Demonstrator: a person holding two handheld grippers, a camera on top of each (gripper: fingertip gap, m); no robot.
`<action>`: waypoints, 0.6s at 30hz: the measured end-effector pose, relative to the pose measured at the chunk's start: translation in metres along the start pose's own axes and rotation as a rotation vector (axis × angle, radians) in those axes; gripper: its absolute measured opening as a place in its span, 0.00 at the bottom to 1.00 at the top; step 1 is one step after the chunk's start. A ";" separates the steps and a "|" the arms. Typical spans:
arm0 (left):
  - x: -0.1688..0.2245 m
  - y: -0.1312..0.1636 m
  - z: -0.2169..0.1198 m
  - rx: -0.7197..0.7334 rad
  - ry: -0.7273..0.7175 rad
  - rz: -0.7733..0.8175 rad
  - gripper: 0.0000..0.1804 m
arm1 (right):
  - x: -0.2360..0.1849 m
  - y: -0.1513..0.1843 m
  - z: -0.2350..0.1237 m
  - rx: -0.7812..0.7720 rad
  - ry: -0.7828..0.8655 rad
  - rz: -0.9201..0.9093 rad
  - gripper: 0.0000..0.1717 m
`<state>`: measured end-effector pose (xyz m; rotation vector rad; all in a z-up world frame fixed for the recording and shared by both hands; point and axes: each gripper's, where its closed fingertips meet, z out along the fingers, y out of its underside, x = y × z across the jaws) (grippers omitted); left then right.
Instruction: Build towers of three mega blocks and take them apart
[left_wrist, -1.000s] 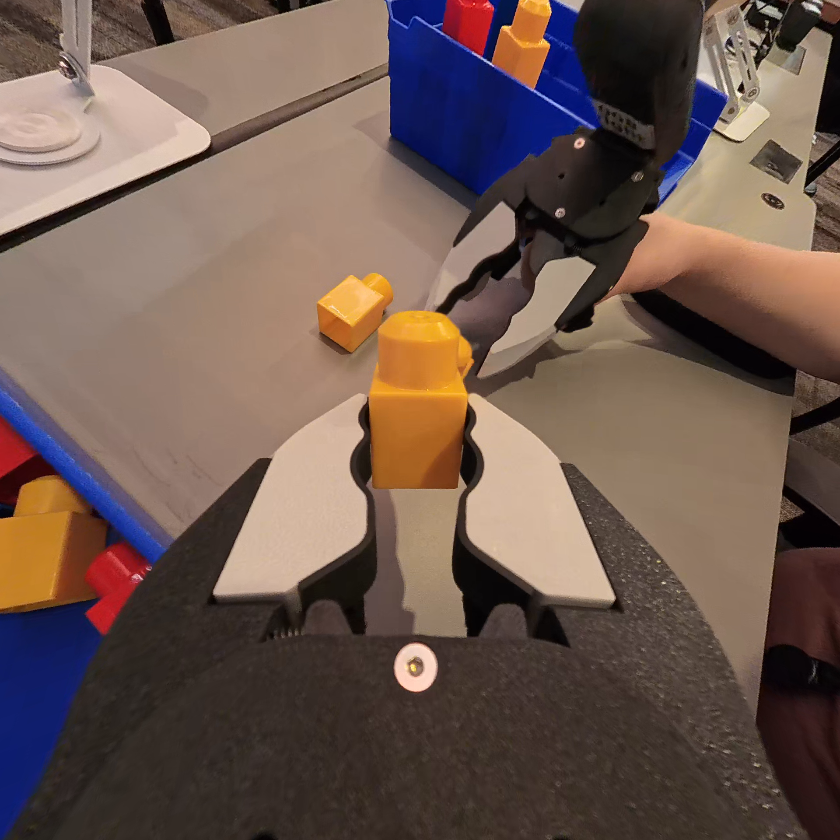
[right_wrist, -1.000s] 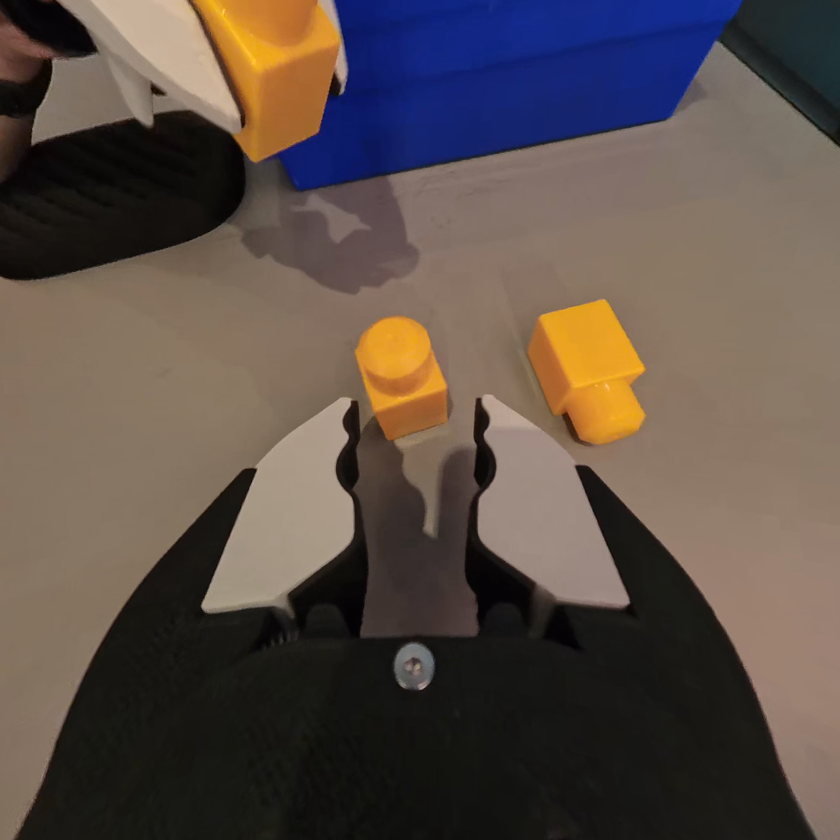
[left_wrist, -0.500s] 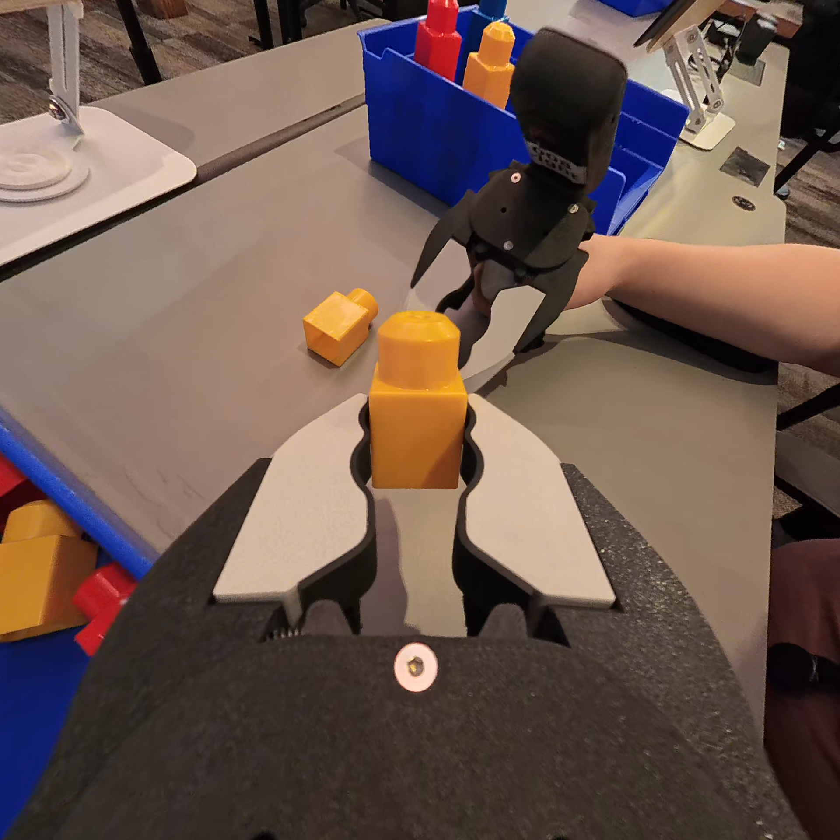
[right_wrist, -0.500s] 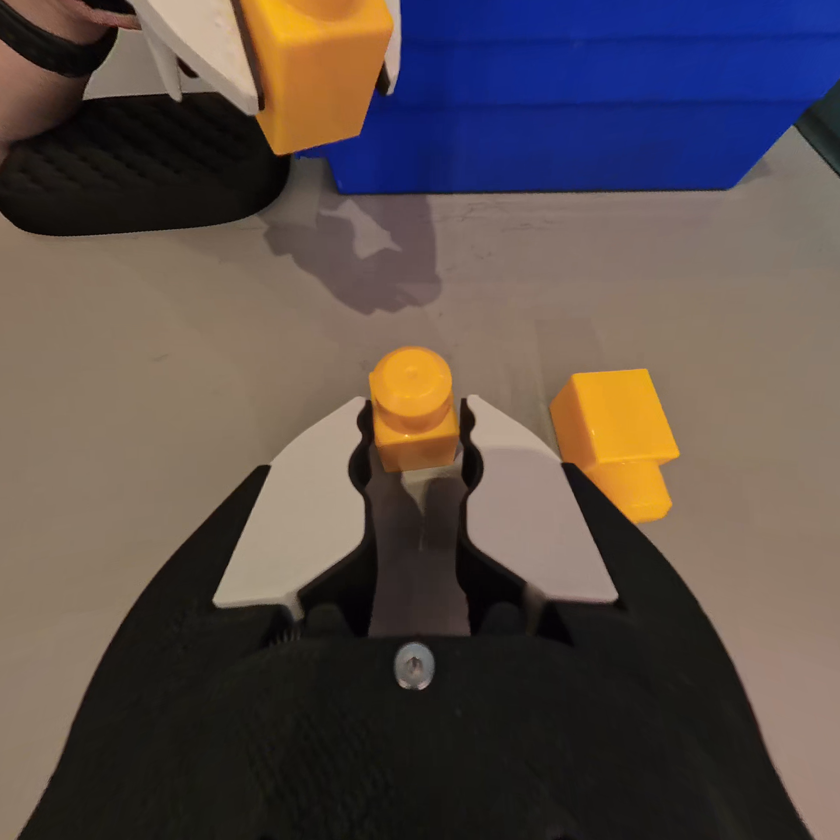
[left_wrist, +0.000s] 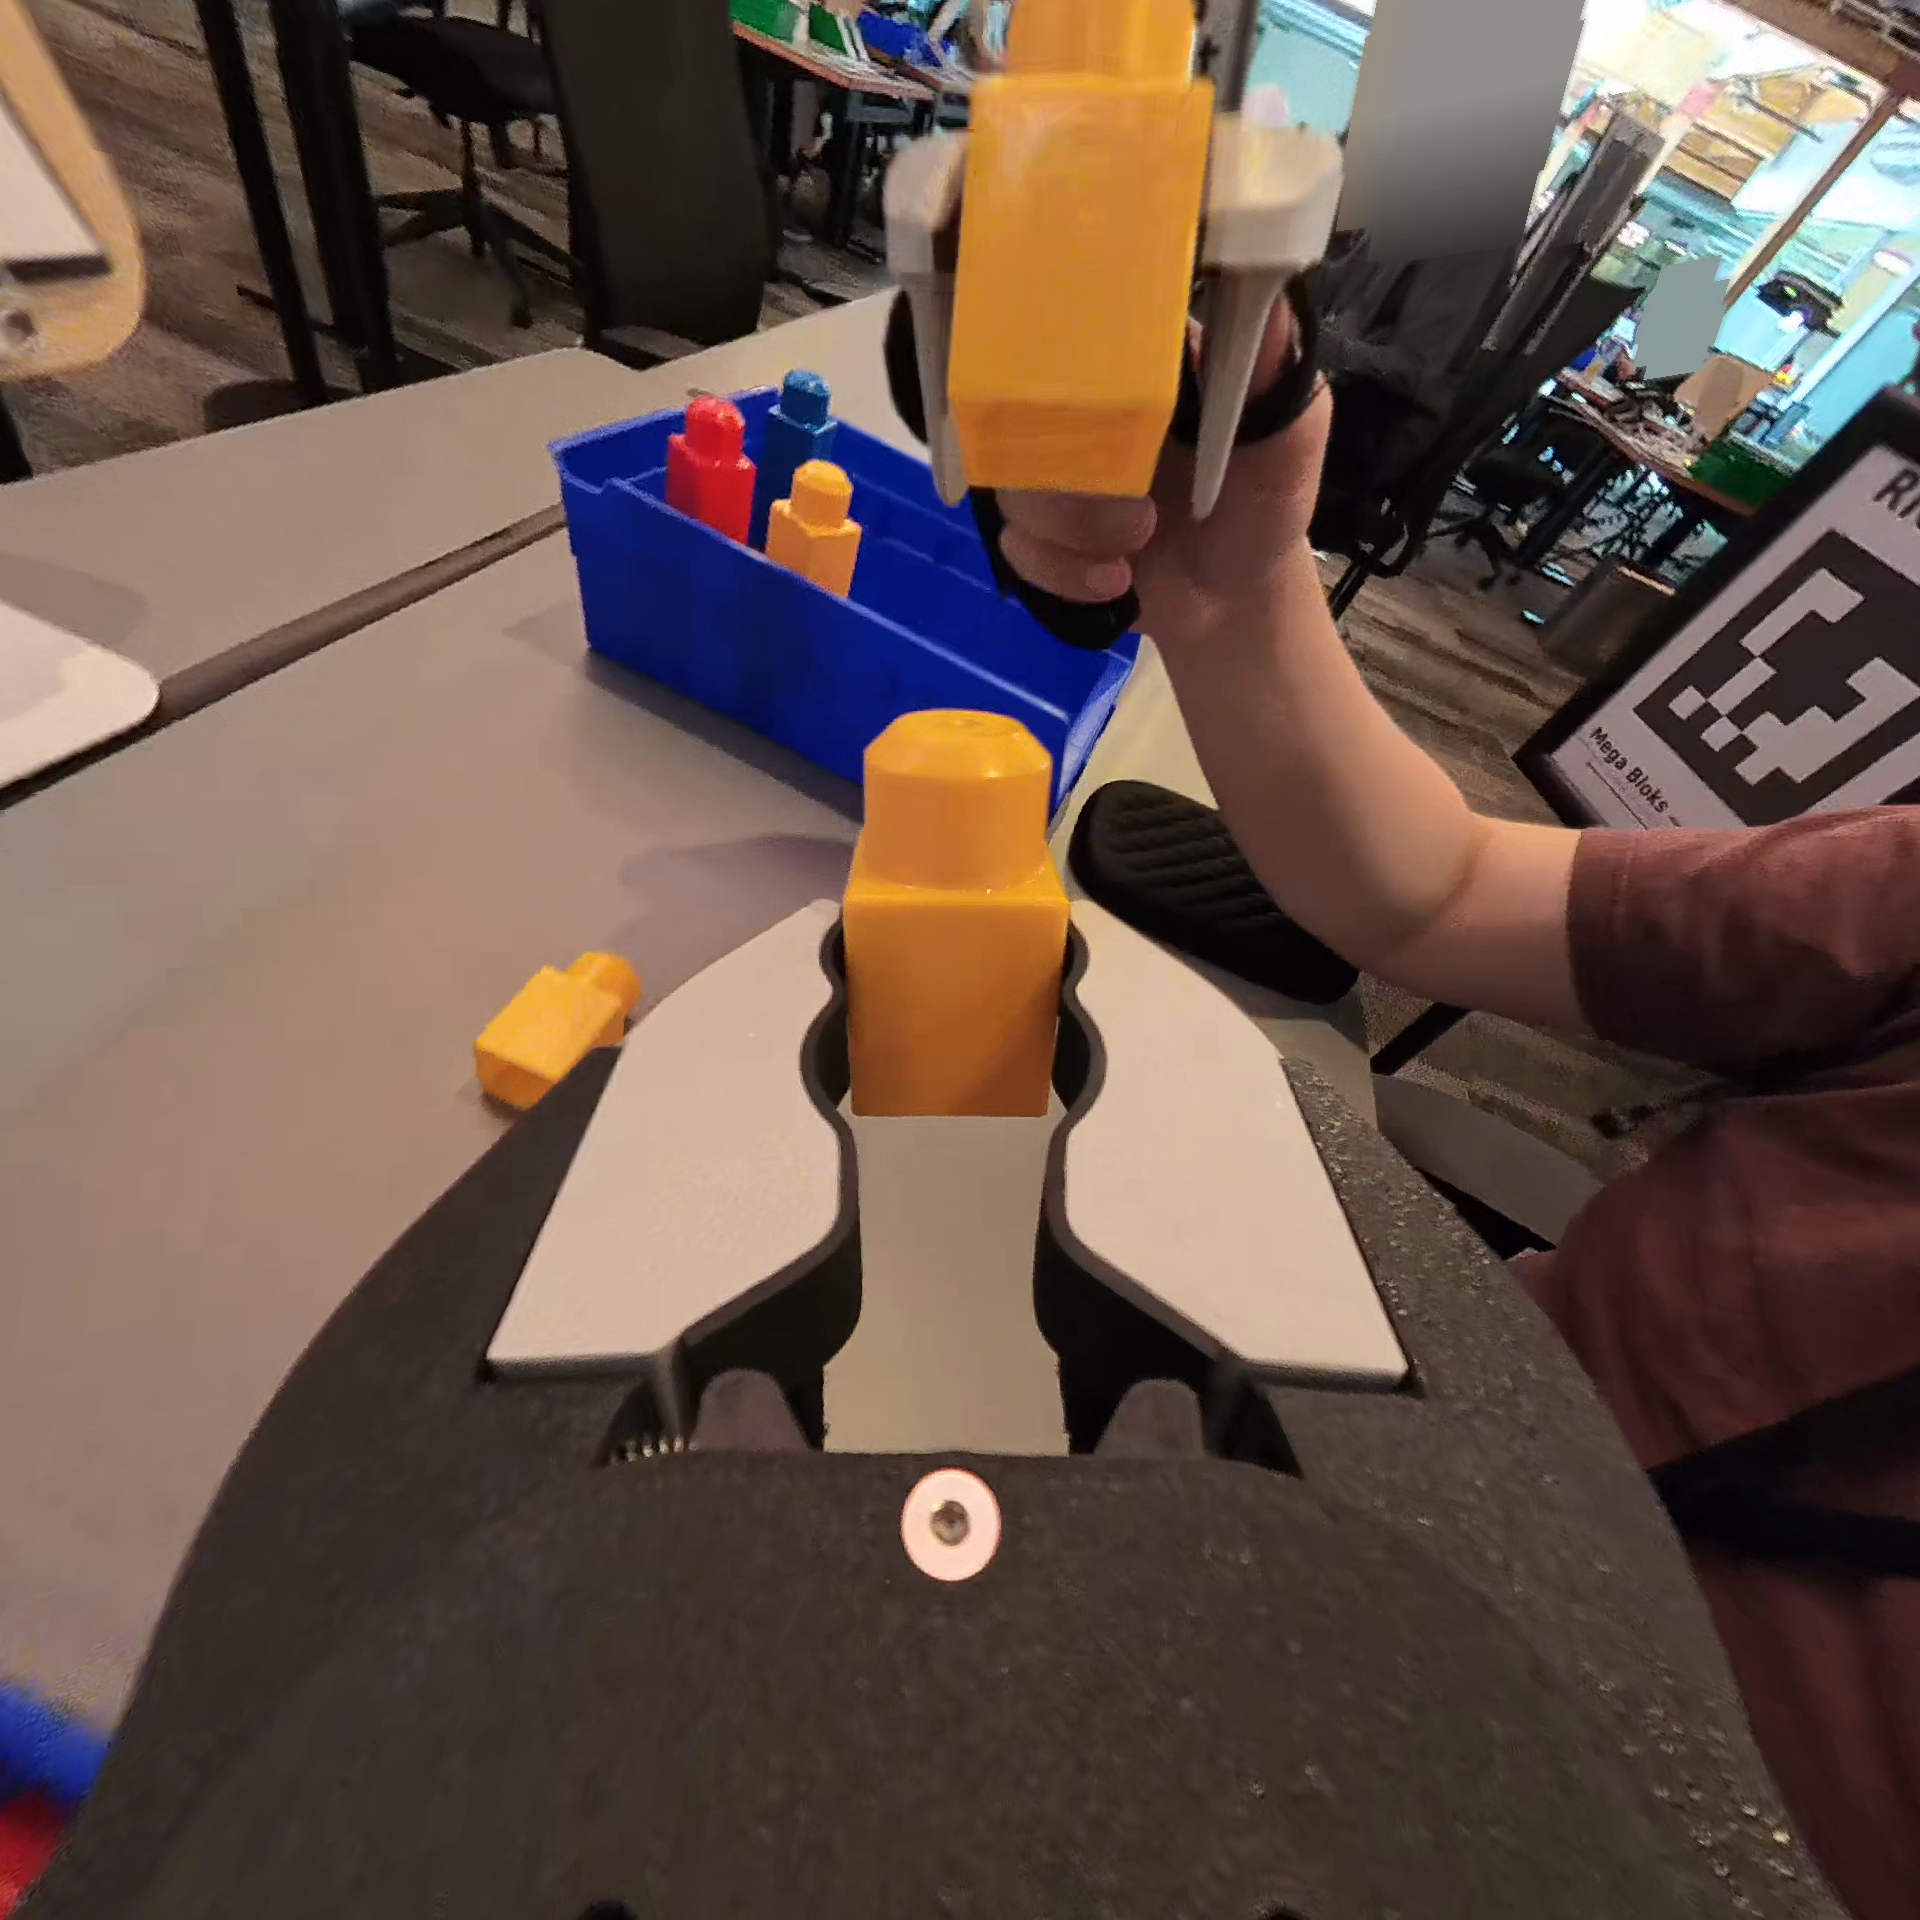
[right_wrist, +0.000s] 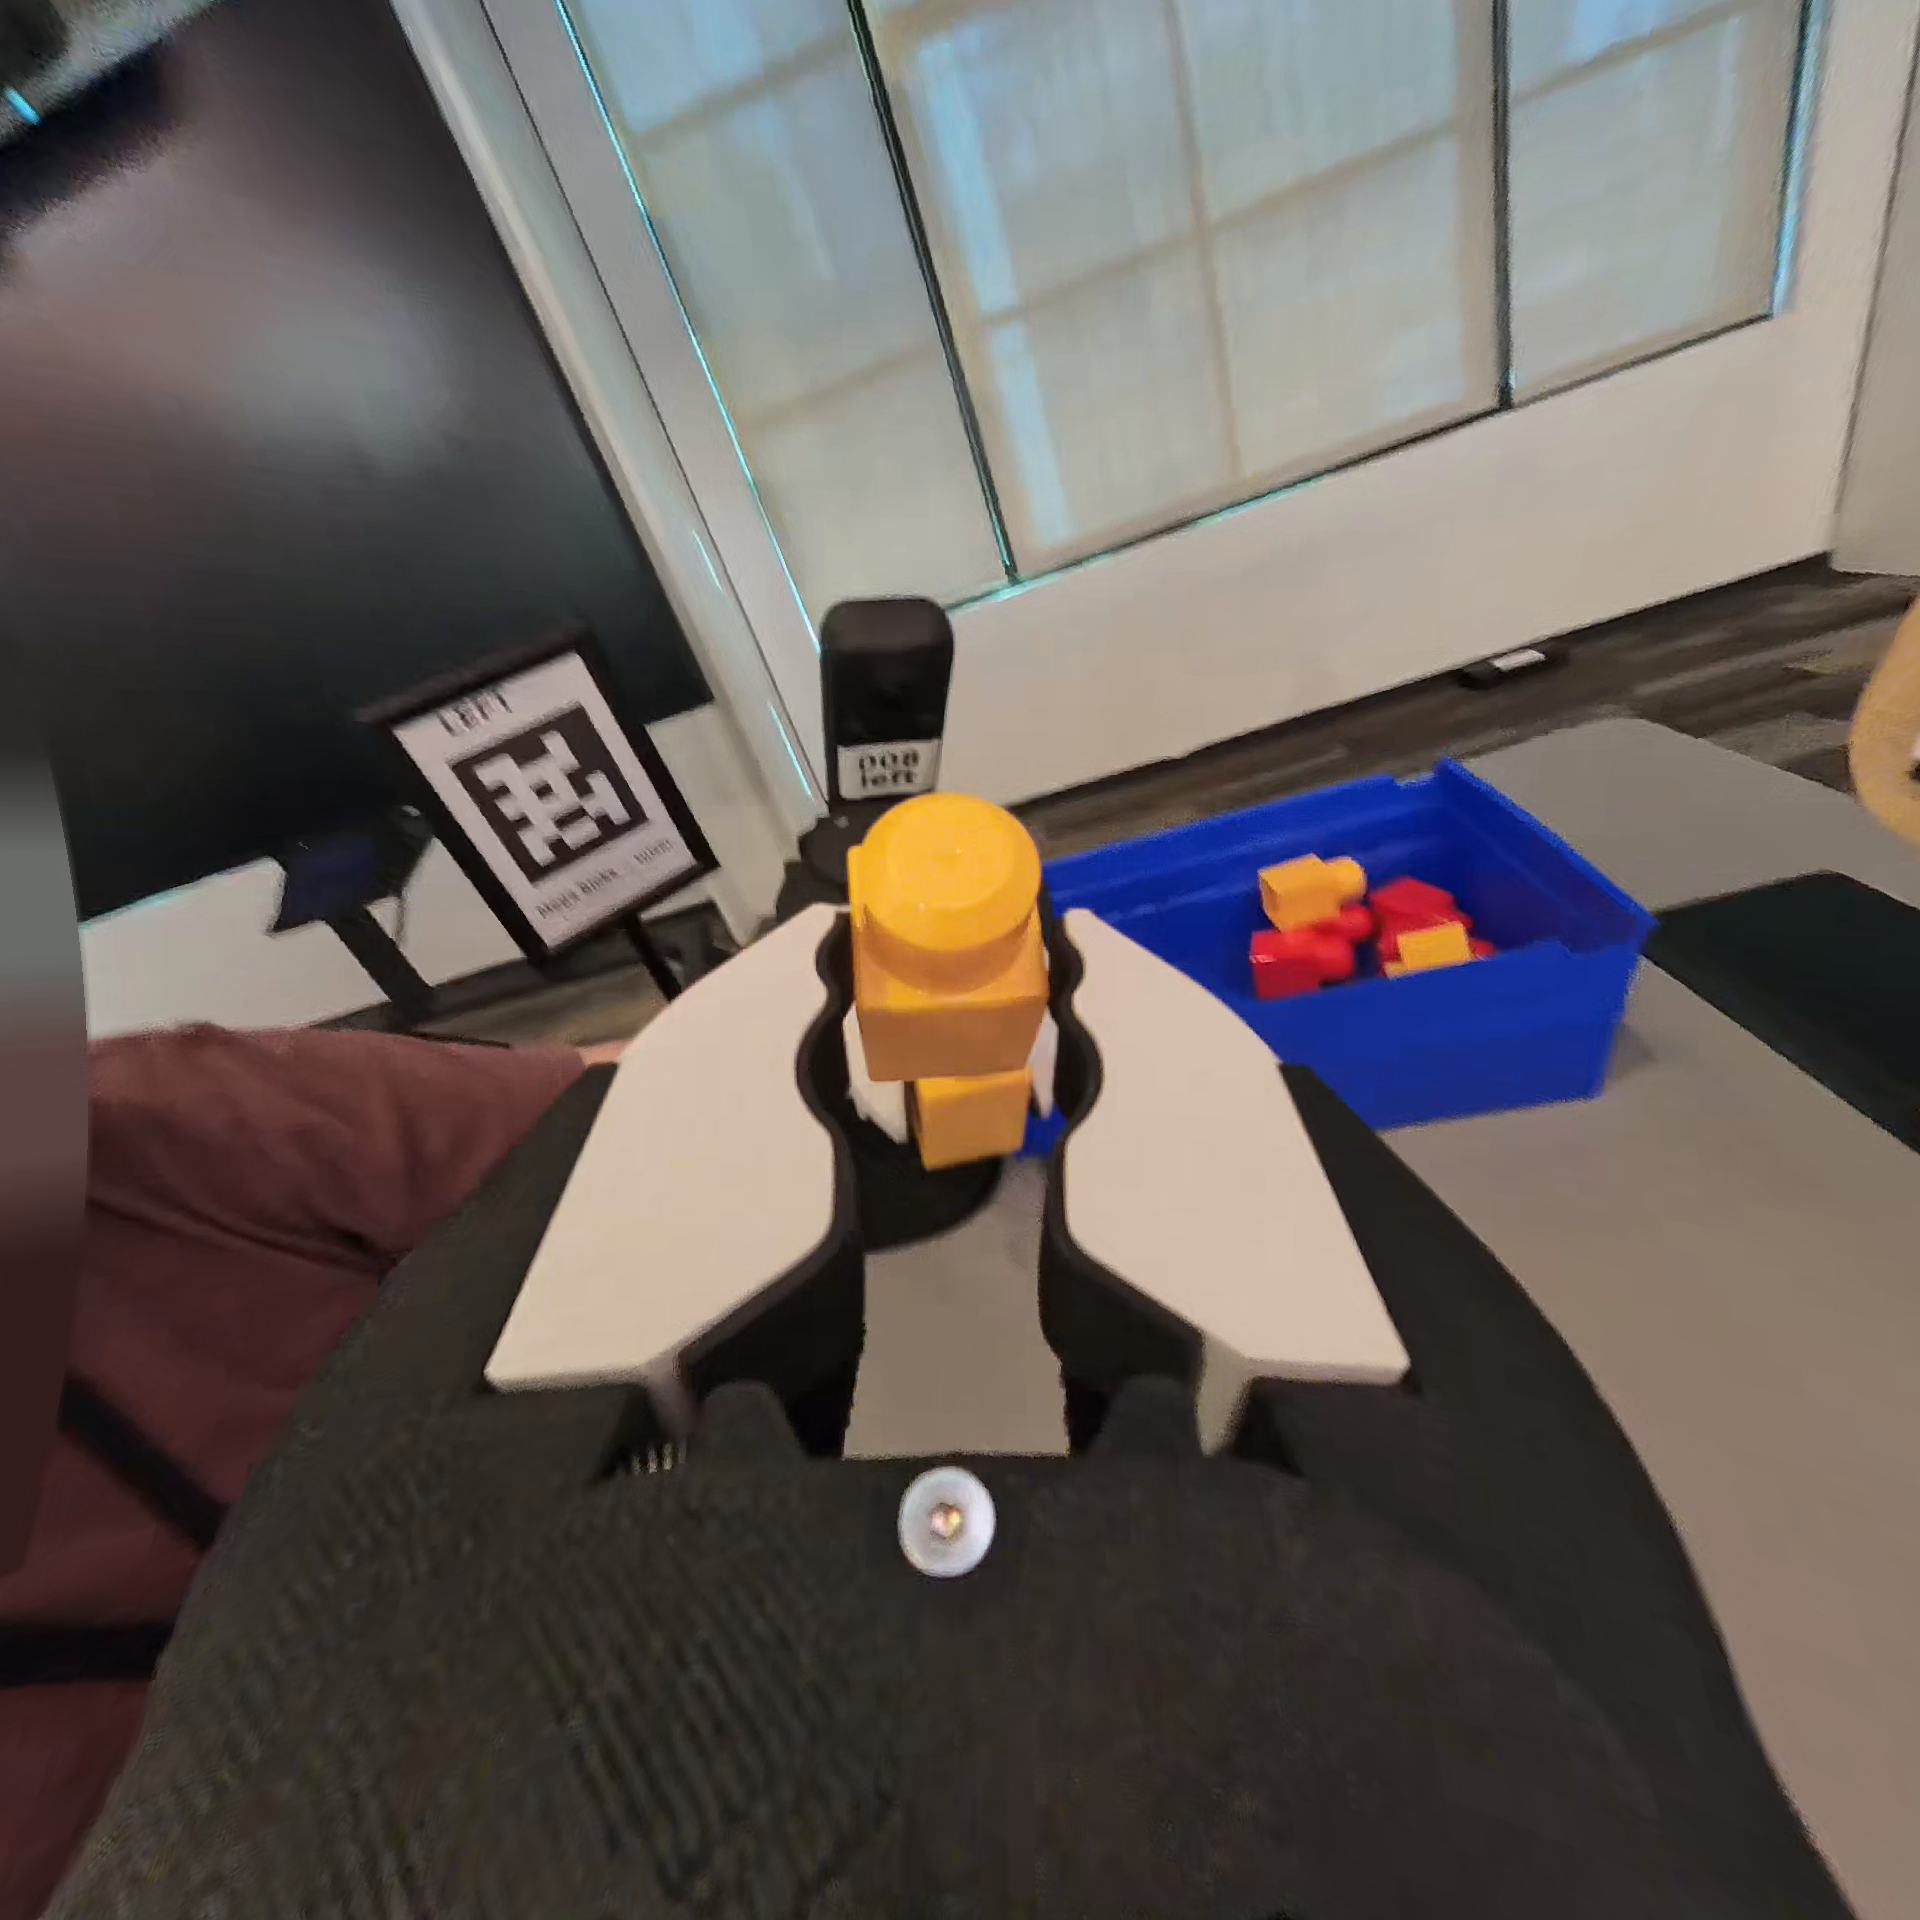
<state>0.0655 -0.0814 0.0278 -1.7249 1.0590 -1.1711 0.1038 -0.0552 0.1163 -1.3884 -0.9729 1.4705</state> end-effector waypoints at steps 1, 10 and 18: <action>0.003 -0.008 0.005 -0.005 0.010 0.014 0.20 | -0.001 -0.008 -0.001 0.014 -0.008 0.013 0.21; 0.011 -0.034 0.053 -0.178 0.008 0.139 0.20 | 0.004 0.011 -0.014 -0.127 -0.007 0.010 0.21; 0.024 -0.021 0.066 -0.229 0.222 0.048 0.20 | -0.001 0.030 -0.023 -0.293 0.015 -0.081 0.22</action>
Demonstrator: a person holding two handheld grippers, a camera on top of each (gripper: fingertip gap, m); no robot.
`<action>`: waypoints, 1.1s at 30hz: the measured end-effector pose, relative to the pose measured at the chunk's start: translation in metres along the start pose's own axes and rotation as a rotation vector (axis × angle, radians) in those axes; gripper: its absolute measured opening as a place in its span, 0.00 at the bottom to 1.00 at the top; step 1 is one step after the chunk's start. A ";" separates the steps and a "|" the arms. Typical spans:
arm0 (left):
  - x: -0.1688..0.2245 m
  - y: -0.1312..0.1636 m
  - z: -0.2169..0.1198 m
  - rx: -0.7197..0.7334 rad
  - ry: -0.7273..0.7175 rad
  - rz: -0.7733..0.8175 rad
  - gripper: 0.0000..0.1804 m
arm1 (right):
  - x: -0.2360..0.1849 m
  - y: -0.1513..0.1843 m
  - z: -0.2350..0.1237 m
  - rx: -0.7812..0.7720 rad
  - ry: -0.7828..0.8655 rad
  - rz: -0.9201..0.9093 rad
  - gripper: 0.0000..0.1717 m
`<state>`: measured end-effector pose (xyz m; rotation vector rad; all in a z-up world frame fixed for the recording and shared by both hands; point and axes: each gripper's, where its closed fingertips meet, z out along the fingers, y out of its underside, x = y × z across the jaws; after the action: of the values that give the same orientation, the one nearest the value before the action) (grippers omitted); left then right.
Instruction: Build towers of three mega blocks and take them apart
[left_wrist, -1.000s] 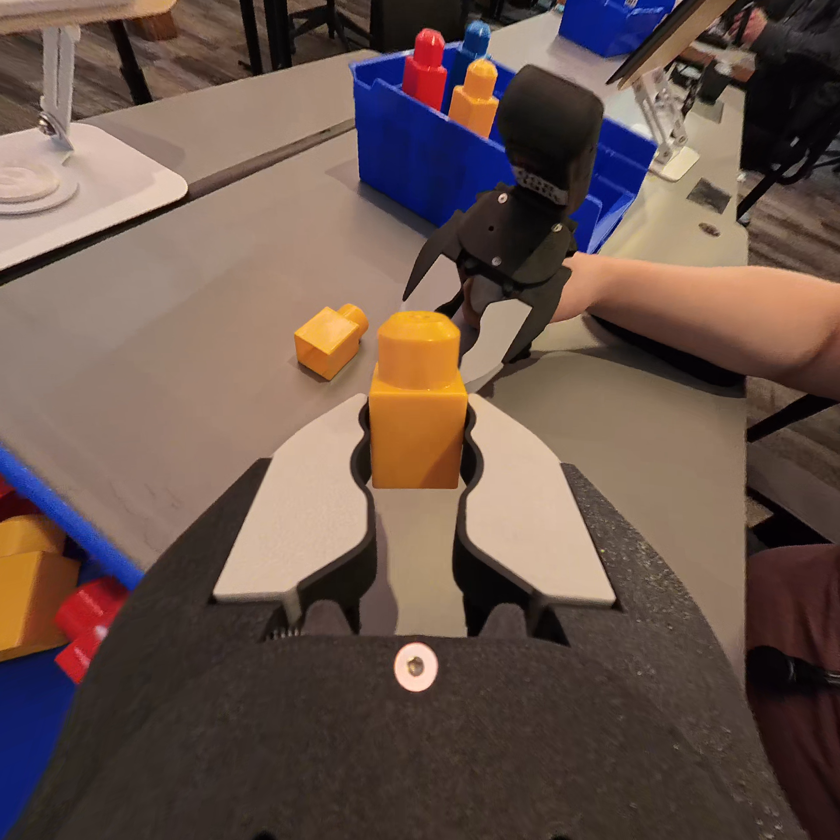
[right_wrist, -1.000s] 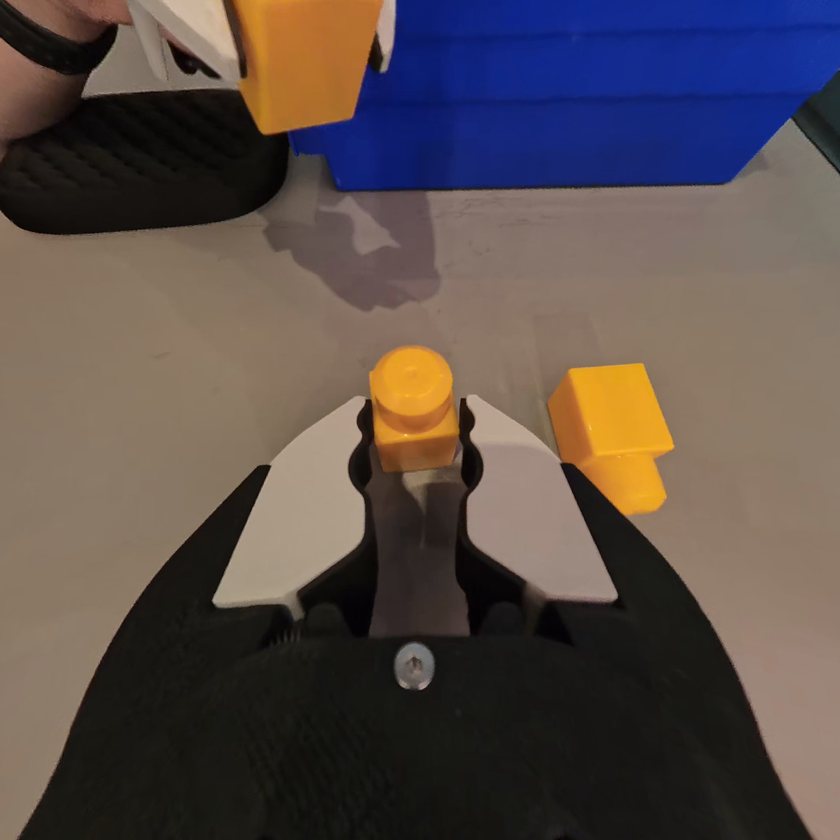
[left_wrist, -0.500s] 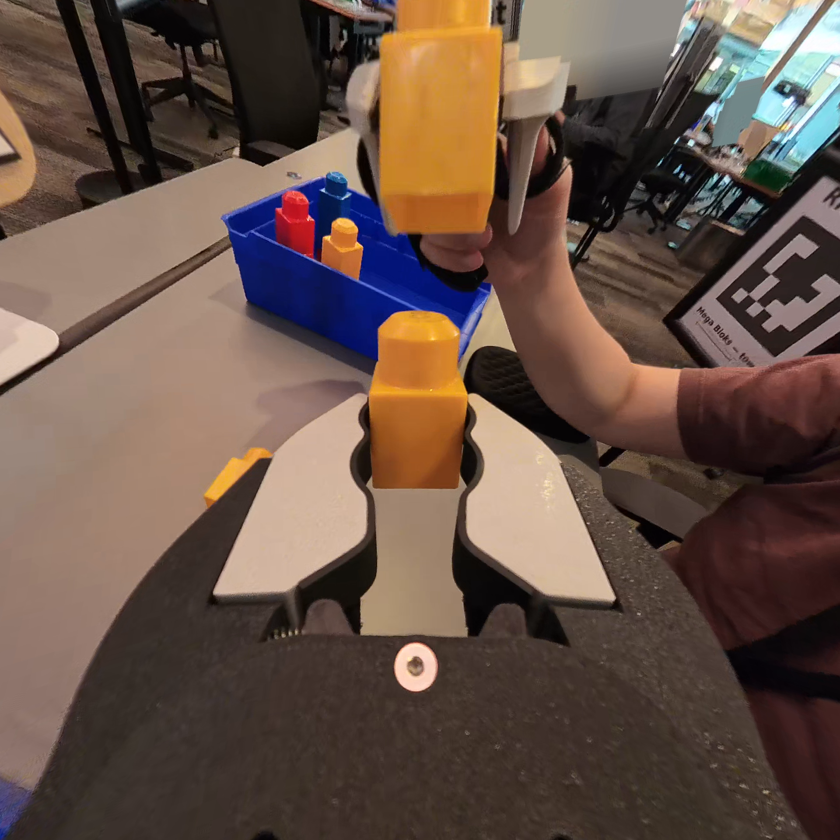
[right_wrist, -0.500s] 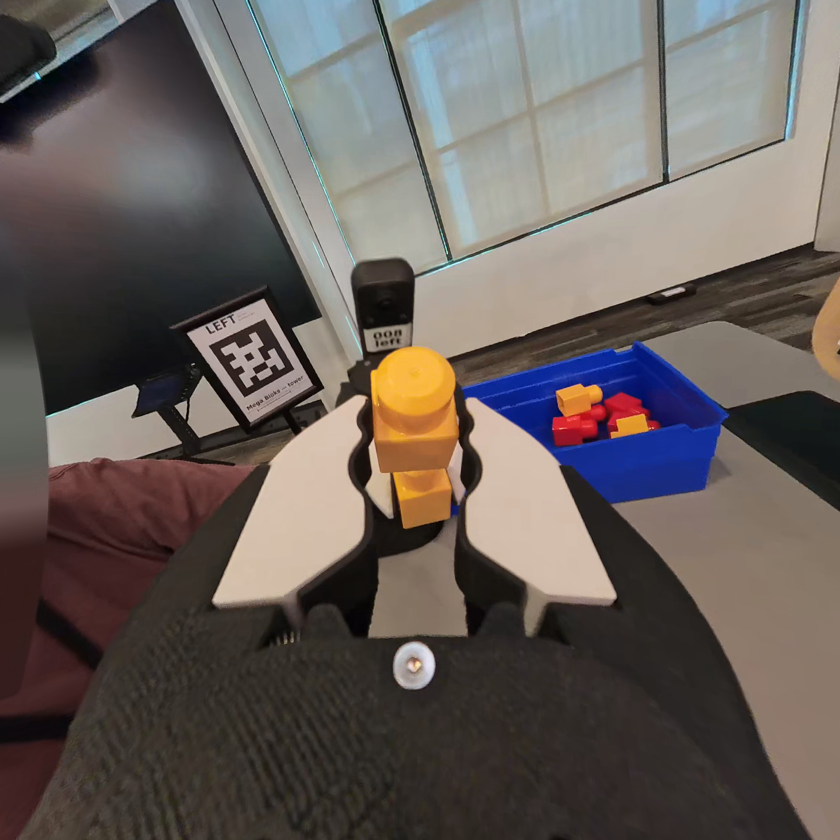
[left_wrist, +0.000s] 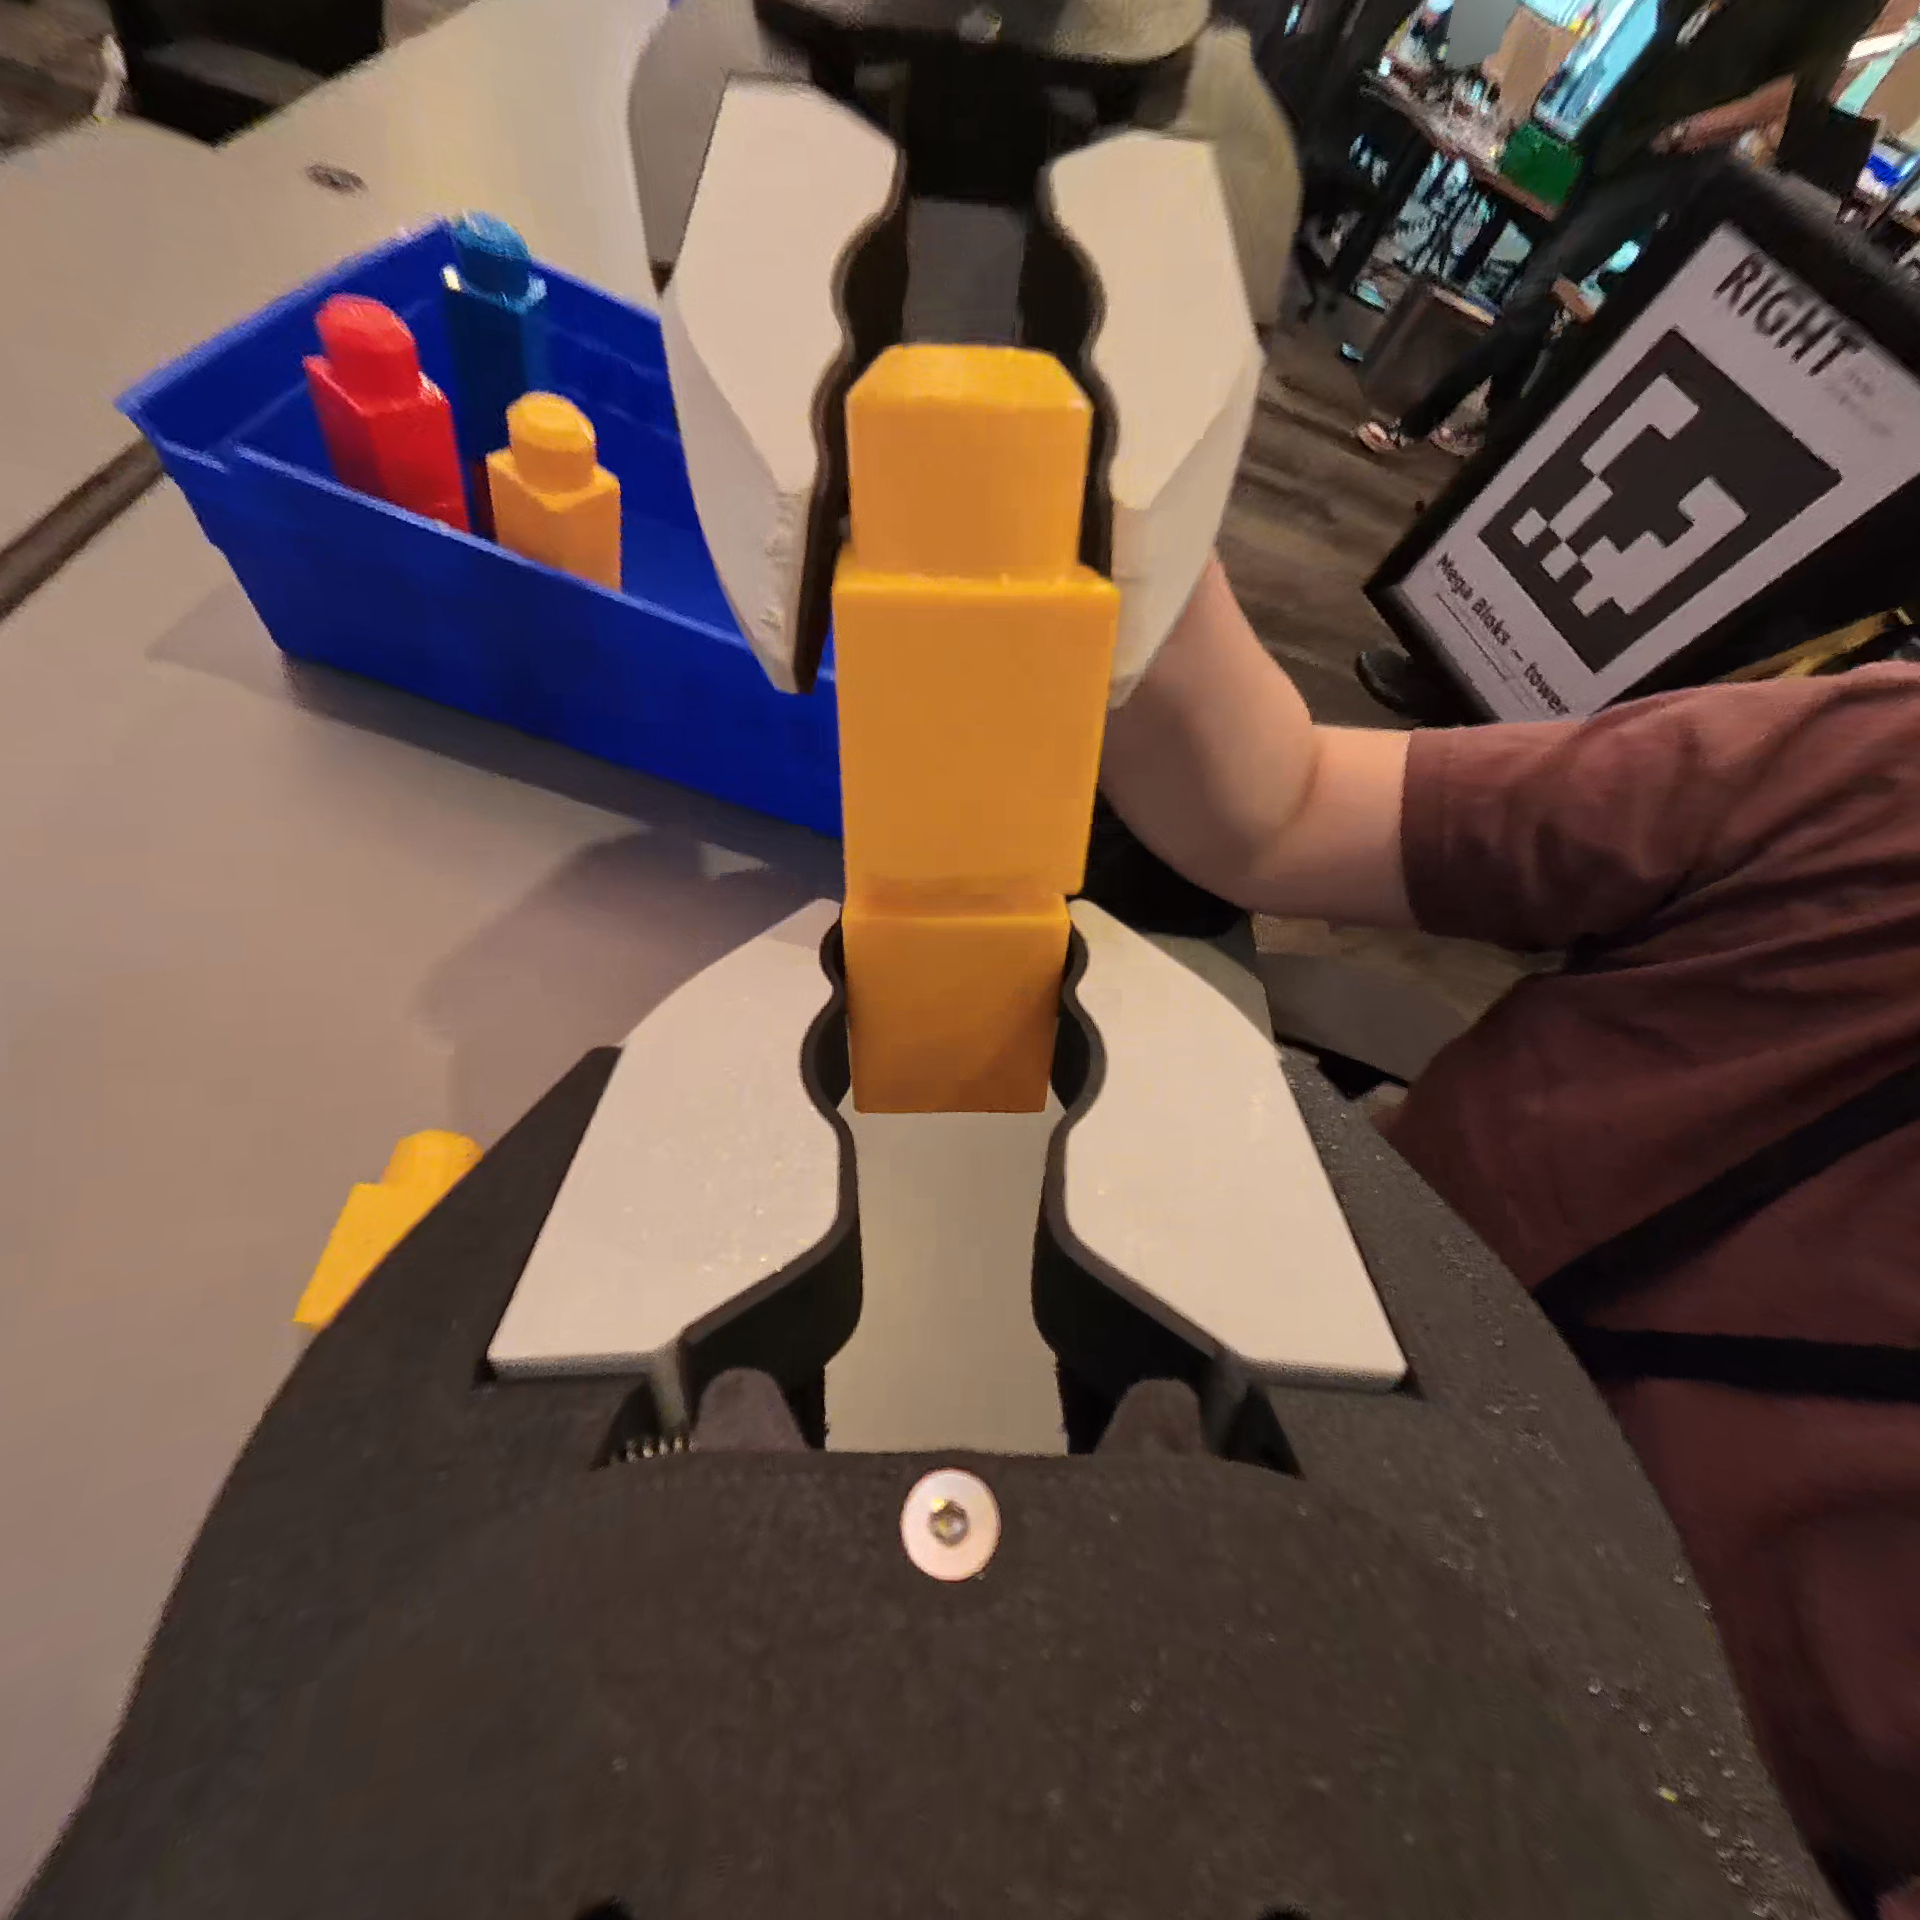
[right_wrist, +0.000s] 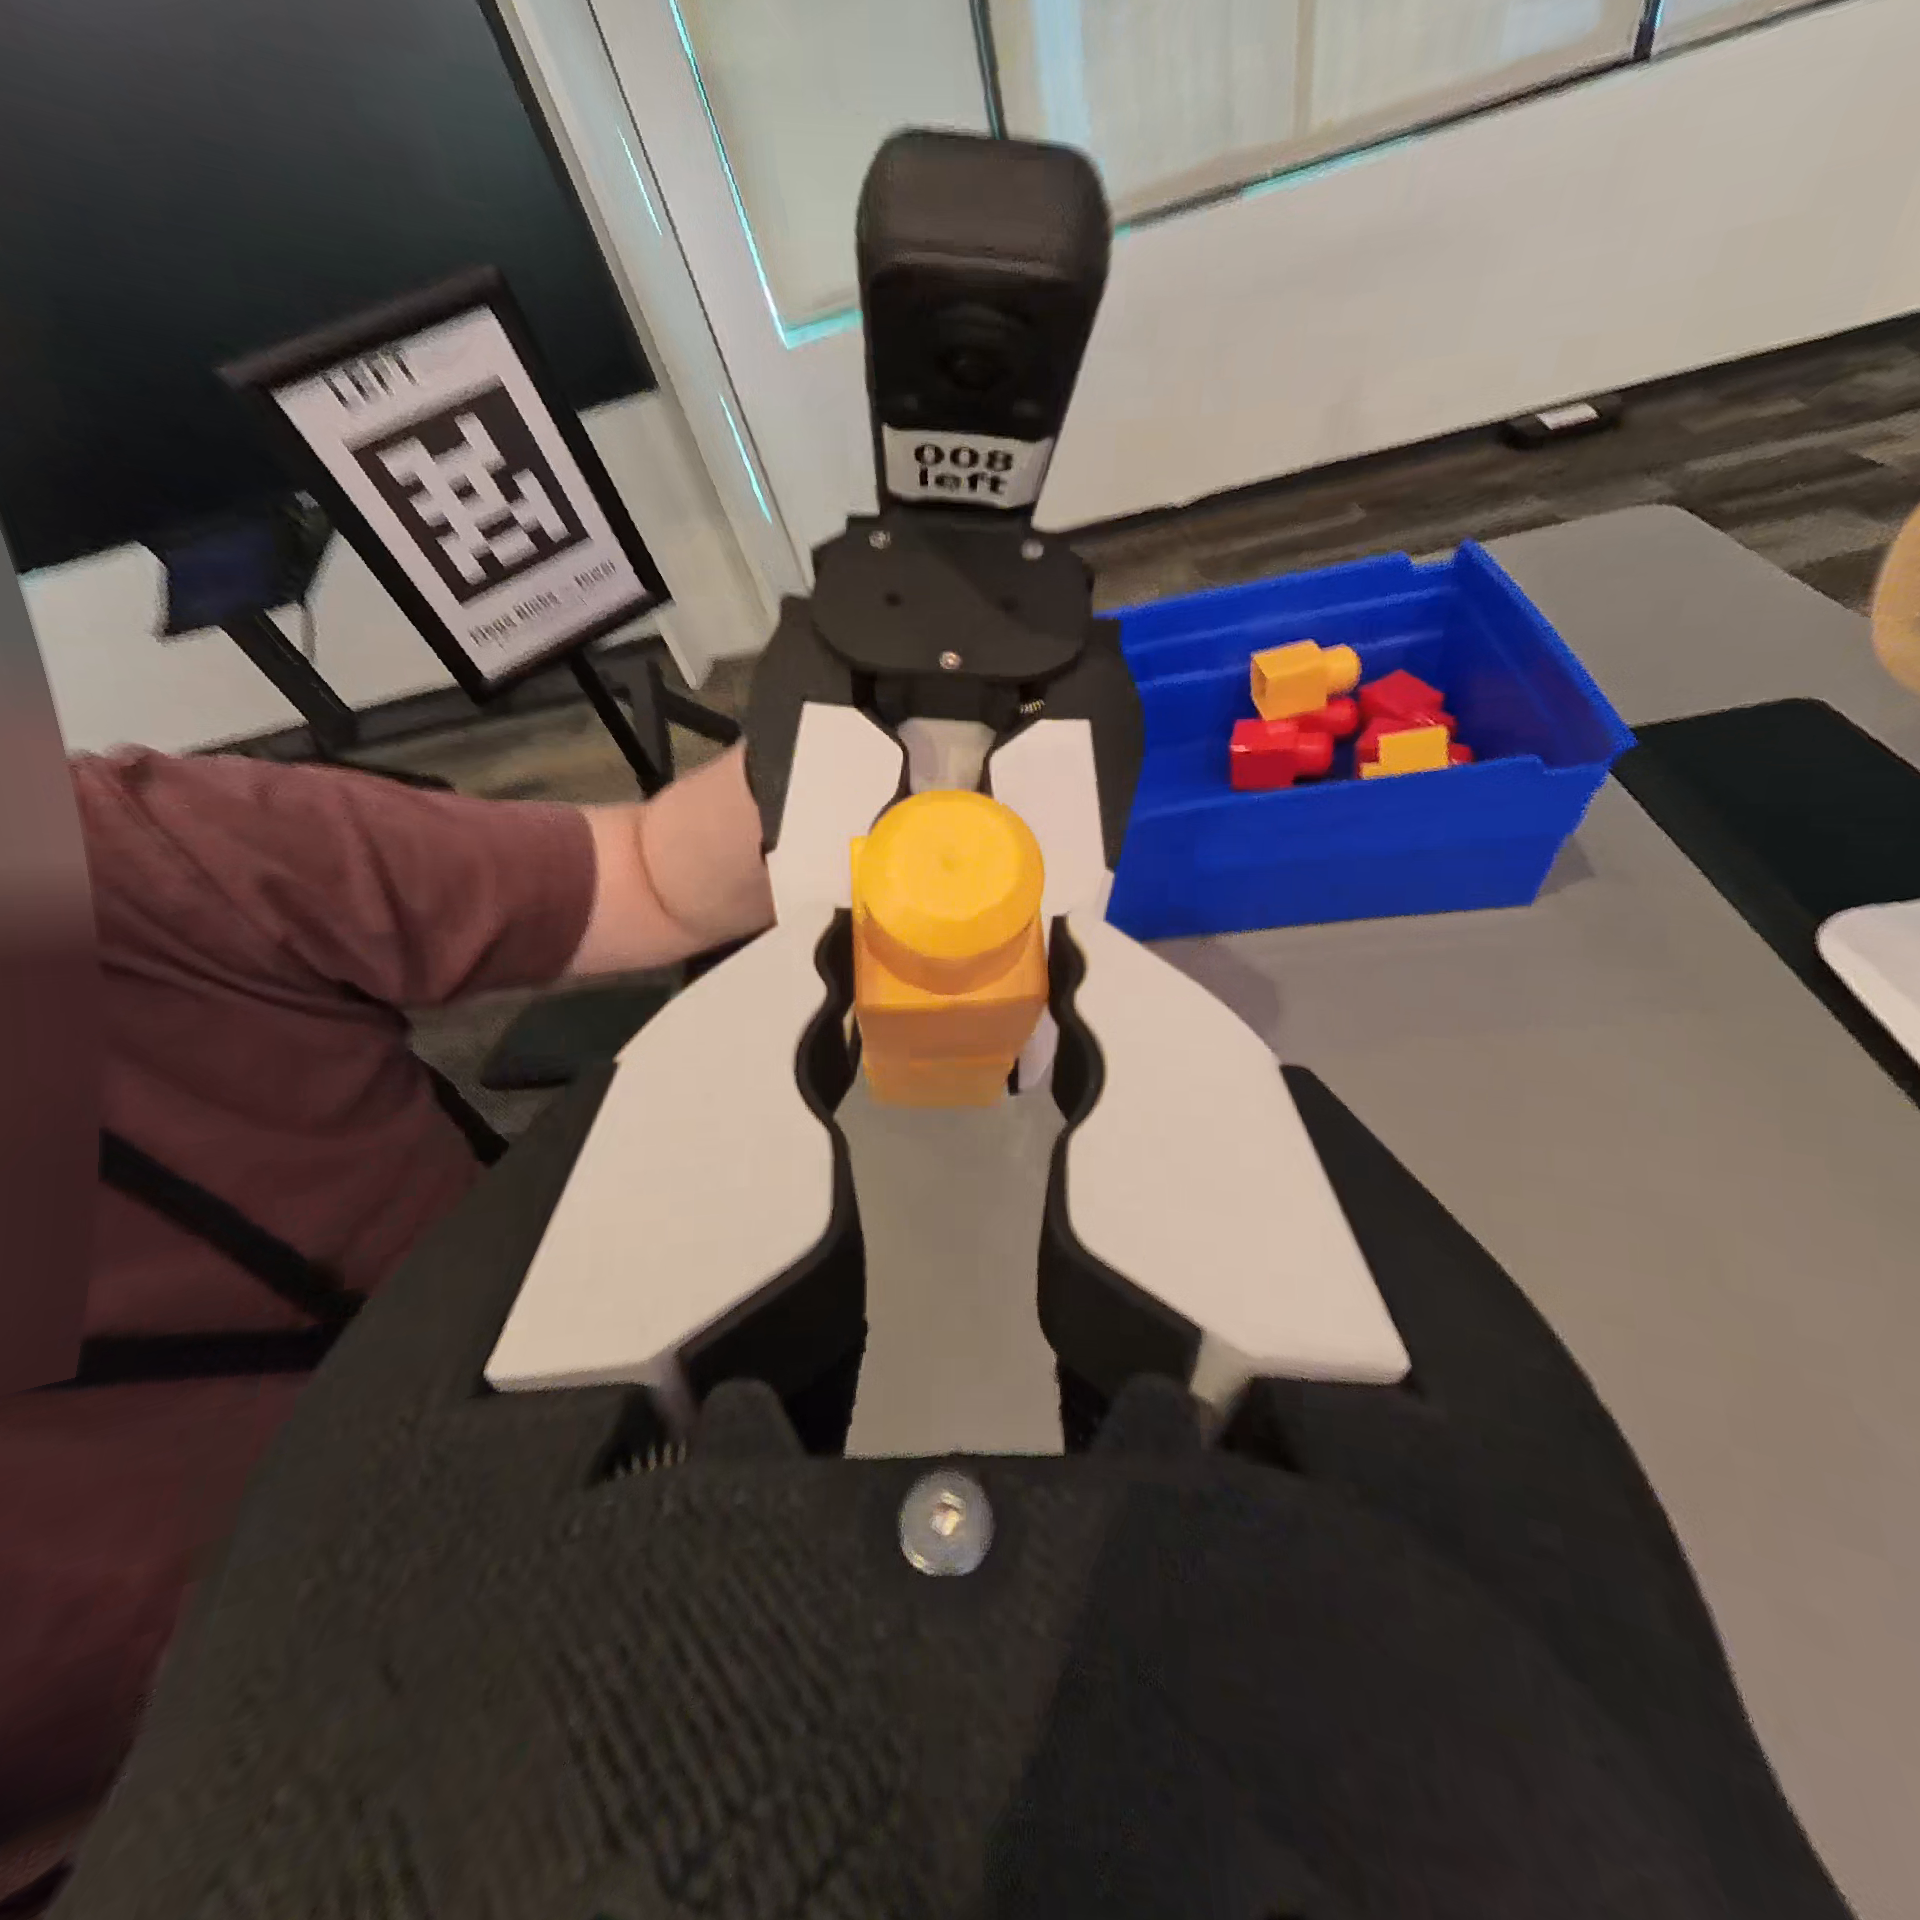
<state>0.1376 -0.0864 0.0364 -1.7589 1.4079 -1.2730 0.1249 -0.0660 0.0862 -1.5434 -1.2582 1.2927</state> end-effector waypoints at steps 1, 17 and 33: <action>-0.001 0.004 0.001 -0.019 0.009 -0.008 0.20 | 0.001 0.003 0.003 -0.024 0.013 -0.004 0.22; -0.012 -0.012 -0.019 0.157 0.000 -0.090 0.20 | 0.014 -0.016 0.035 0.256 -0.035 0.110 0.22; -0.032 0.000 -0.011 0.113 -0.101 -0.124 0.20 | 0.033 -0.005 0.038 0.238 0.073 0.089 0.22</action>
<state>0.1275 -0.0542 0.0302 -1.8298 1.1636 -1.2820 0.0868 -0.0345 0.0754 -1.4746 -0.9619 1.3757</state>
